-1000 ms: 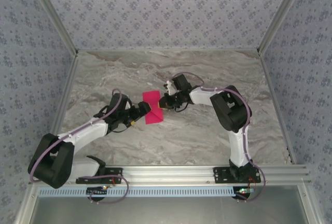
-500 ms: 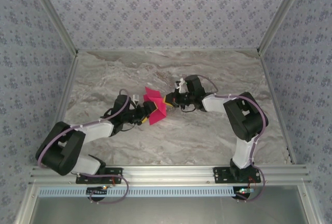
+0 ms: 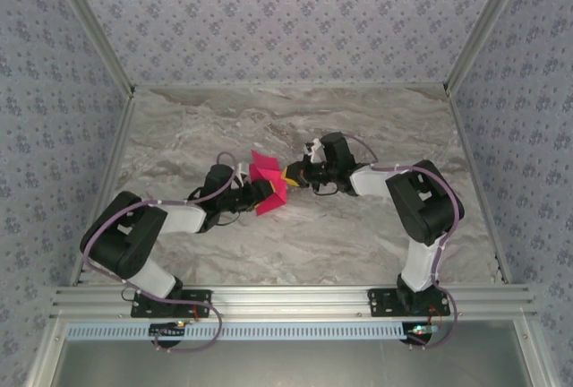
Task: Fold a paper plane with a square sheet of paper (pick it up from the middle)
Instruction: Turn over the paper at the center of the table.
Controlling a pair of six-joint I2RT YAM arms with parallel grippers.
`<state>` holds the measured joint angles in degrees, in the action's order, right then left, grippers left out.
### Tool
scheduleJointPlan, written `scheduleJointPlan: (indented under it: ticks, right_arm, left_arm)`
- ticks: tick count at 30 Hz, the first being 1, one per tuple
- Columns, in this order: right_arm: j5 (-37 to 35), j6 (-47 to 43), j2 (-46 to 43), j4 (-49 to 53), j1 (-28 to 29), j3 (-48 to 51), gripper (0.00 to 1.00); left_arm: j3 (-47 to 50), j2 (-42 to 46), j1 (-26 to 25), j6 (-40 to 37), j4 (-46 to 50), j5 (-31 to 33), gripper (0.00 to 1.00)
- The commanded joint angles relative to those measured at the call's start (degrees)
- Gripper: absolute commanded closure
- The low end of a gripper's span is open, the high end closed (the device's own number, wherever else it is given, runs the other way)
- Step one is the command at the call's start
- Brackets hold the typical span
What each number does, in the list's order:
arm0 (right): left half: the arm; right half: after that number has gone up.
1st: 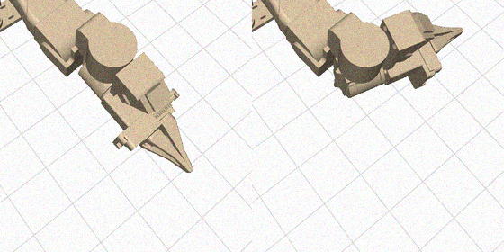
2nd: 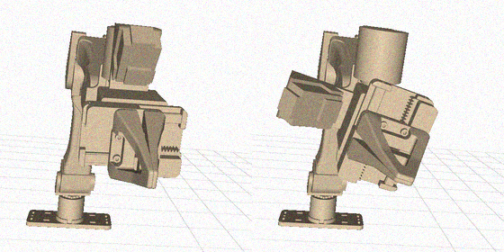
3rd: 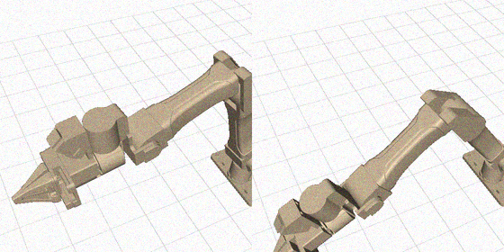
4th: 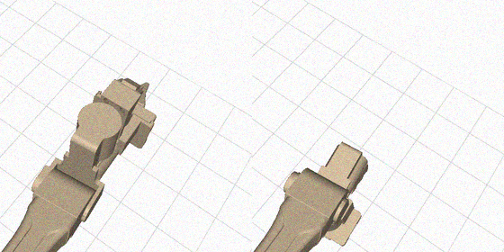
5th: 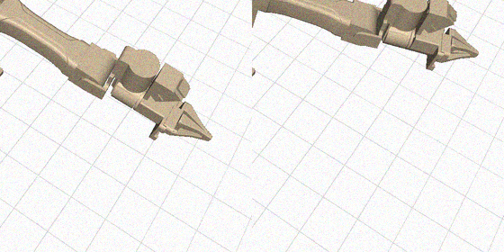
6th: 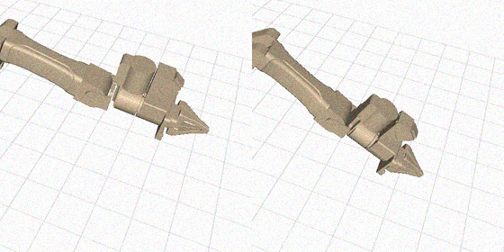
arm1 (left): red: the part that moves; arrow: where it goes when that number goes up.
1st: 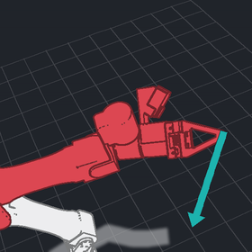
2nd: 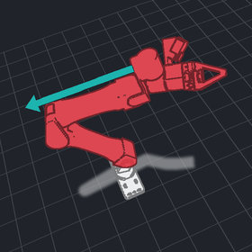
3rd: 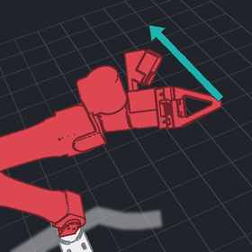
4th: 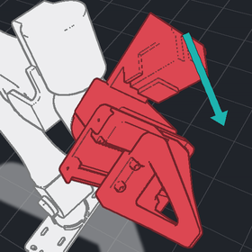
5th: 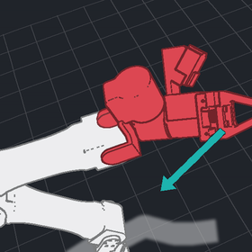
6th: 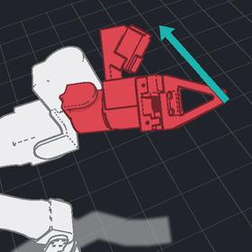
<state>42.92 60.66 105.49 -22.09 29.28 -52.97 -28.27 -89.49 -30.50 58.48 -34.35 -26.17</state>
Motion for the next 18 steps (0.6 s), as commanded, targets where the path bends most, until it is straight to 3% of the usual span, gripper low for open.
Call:
scheduleJointPlan:
  ticks: [1,5,12,16,18]
  right_arm:
    - [1.53,0.60,-1.61,0.87,0.32,0.16,0.96]
    - [1.80,0.21,-1.52,1.63,0.33,-0.09,0.96]
    - [2.02,0.10,-1.78,2.73,0.21,-0.27,0.93]
    - [1.29,-1.14,-3.14,5.71,-0.25,-0.39,0.82]
    - [-0.21,-2.47,-4.92,8.38,-0.75,-0.03,0.72]
  left_arm:
    - [-2.44,-0.67,-0.28,-6.23,-4.07,0.34,0.52]
    - [-2.78,-1.51,-0.28,-8.27,-5.91,0.07,0.52]
    - [-3.84,-3.22,-0.33,-9.57,-5.57,0.64,0.69]
    - [-3.79,-4.02,-0.34,-10.97,-5.50,1.24,0.81]
    - [-3.91,-4.31,-0.27,-11.83,-4.78,1.71,0.85]
